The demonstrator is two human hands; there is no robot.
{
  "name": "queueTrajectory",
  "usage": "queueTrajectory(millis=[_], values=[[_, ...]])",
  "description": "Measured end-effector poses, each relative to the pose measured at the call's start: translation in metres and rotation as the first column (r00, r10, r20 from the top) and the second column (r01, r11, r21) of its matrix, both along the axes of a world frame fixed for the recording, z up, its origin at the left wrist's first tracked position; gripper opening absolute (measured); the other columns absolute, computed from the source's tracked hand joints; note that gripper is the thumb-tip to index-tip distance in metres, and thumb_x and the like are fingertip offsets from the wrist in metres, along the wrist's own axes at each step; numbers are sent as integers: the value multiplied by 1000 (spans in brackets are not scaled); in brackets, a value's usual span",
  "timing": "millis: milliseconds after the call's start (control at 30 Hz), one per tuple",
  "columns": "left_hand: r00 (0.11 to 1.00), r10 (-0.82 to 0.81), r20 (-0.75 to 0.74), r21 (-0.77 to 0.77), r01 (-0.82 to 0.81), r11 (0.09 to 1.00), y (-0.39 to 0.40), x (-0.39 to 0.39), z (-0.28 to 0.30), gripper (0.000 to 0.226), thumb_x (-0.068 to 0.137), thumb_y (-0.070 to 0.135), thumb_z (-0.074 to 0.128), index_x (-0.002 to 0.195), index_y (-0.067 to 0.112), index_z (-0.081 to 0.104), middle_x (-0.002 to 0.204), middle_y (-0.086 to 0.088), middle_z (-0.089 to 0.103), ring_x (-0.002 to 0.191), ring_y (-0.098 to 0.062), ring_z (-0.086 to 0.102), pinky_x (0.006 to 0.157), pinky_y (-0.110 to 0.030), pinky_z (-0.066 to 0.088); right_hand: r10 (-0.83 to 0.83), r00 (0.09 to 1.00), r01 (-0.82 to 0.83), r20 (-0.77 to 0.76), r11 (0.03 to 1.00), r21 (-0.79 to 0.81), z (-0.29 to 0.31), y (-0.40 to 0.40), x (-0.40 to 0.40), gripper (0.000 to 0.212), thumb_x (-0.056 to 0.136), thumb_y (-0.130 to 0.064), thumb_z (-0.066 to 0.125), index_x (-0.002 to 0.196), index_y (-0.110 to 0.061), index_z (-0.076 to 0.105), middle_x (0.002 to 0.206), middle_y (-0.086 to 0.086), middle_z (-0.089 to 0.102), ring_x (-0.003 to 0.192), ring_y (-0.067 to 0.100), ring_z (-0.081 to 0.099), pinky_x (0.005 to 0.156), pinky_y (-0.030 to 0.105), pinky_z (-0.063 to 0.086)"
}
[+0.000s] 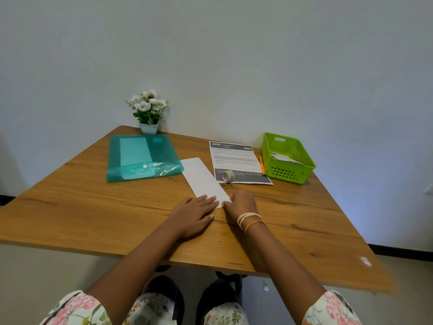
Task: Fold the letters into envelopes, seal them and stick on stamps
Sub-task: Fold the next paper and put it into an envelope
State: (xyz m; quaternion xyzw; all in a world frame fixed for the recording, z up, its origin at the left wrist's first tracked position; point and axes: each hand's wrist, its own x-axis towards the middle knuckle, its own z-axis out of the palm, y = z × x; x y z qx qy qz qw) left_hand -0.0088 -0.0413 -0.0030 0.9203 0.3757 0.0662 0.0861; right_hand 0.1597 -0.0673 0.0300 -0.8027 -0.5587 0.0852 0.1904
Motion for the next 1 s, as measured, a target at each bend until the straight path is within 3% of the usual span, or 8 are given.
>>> queueTrajectory(millis=[167, 300, 500, 633, 700, 833, 900, 1000], values=[[999, 9, 32, 1, -9, 1000, 1, 0, -2, 53, 100, 50, 26, 151, 37, 16, 159, 14, 13, 146, -5, 8, 118, -34, 8, -158, 968, 129, -196, 980, -150, 16, 19, -3, 52, 74, -23, 80, 117, -3, 61, 121, 14, 63, 110, 30, 61, 81, 31, 49], [986, 60, 157, 12, -62, 998, -3, 0, 1, 53, 98, 49, 38, 148, 35, 29, 156, 12, 25, 144, -8, 21, 116, -34, 17, -219, 882, 123, -417, 962, -245, 23, 26, 5, 40, 67, -22, 85, 97, -7, 63, 97, 9, 68, 85, 21, 66, 76, 29, 57], [929, 133, 344, 246, -226, 943, -13, 5, 5, 53, 92, 38, 57, 141, 21, 45, 145, -2, 47, 134, -18, 43, 110, -34, 33, -173, 391, 104, -904, 984, -143, 31, 5, -6, 7, 83, -1, 69, 82, -1, 62, 71, 11, 64, 56, 16, 62, 49, 23, 55], [861, 108, 498, 342, -309, 887, -21, 7, 3, 40, 88, 17, 66, 127, 11, 59, 119, -11, 67, 102, -24, 68, 82, -34, 56, 25, 320, 56, -947, 997, 45, 30, -1, -13, 6, 86, -10, 68, 88, -5, 66, 78, 11, 67, 63, 16, 65, 57, 24, 54], [701, 177, 691, 196, -417, 888, -22, 4, 7, 35, 93, 14, 59, 128, 12, 60, 116, -9, 68, 97, -21, 68, 75, -28, 58, 84, 258, 30, -962, 995, 95, 30, 0, -14, 20, 92, -25, 61, 95, -6, 65, 84, 10, 67, 73, 19, 64, 62, 27, 54], [209, 381, 900, -244, -482, 841, -16, -3, 23, 27, 93, 3, 55, 118, 6, 65, 105, -5, 69, 95, -18, 65, 70, -4, 45, 105, 203, 29, -974, 993, 113, 26, 0, -11, 33, 96, -36, 52, 105, -6, 63, 87, 9, 65, 73, 19, 64, 57, 25, 54], [-7, 417, 909, -383, -409, 828, -11, -8, 31, 25, 92, 3, 57, 115, 2, 65, 101, -5, 68, 96, -19, 64, 78, -15, 51, 108, 203, 56, -973, 991, 122, 22, 0, -8, 30, 96, -33, 53, 104, -6, 62, 88, 10, 65, 74, 20, 64, 55, 25, 55], [-186, 485, 855, -519, -286, 806, -7, -18, 45, 25, 91, 8, 61, 116, 3, 64, 99, -3, 67, 93, -17, 62, 81, -31, 54, 112, 205, 122, -972, 983, 139, 19, 3, -4, 25, 95, -26, 56, 106, -4, 61, 88, 10, 64, 76, 20, 63, 55, 25, 54]])
